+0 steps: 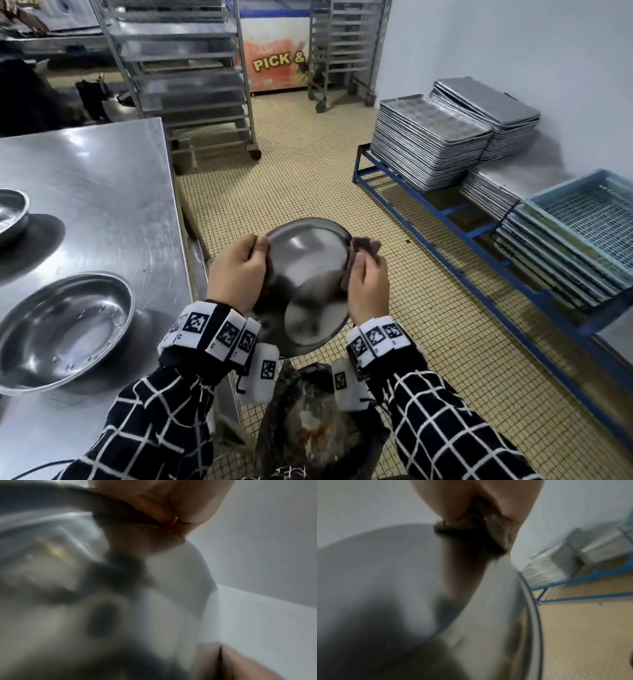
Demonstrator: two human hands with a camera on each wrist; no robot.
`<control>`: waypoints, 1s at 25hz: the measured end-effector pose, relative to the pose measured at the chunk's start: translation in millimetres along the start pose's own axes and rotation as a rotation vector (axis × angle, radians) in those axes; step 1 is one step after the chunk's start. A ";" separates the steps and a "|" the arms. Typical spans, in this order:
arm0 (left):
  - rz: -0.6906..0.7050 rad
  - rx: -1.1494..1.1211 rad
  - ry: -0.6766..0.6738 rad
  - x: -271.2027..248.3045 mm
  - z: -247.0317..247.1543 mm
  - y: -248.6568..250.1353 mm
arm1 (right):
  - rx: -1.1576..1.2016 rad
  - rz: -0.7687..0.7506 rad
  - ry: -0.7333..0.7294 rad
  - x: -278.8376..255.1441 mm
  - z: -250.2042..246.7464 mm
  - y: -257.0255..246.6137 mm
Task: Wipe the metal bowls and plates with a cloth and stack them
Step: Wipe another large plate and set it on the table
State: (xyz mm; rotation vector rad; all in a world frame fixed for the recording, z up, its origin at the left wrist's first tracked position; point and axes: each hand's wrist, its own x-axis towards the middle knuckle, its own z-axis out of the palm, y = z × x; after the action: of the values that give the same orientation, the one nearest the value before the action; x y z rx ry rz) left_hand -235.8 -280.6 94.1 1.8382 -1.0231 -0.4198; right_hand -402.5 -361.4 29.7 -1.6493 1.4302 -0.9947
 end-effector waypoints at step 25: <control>-0.065 -0.426 -0.008 7.9 -13.9 9.8 | 0.298 0.160 0.024 14.9 -51.9 -15.2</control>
State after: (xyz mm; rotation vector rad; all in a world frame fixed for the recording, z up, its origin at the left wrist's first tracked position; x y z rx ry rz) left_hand -226.5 -280.7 110.4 1.4892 -0.8062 -0.6321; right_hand -441.3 -376.2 67.4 -1.2923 1.3323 -1.0797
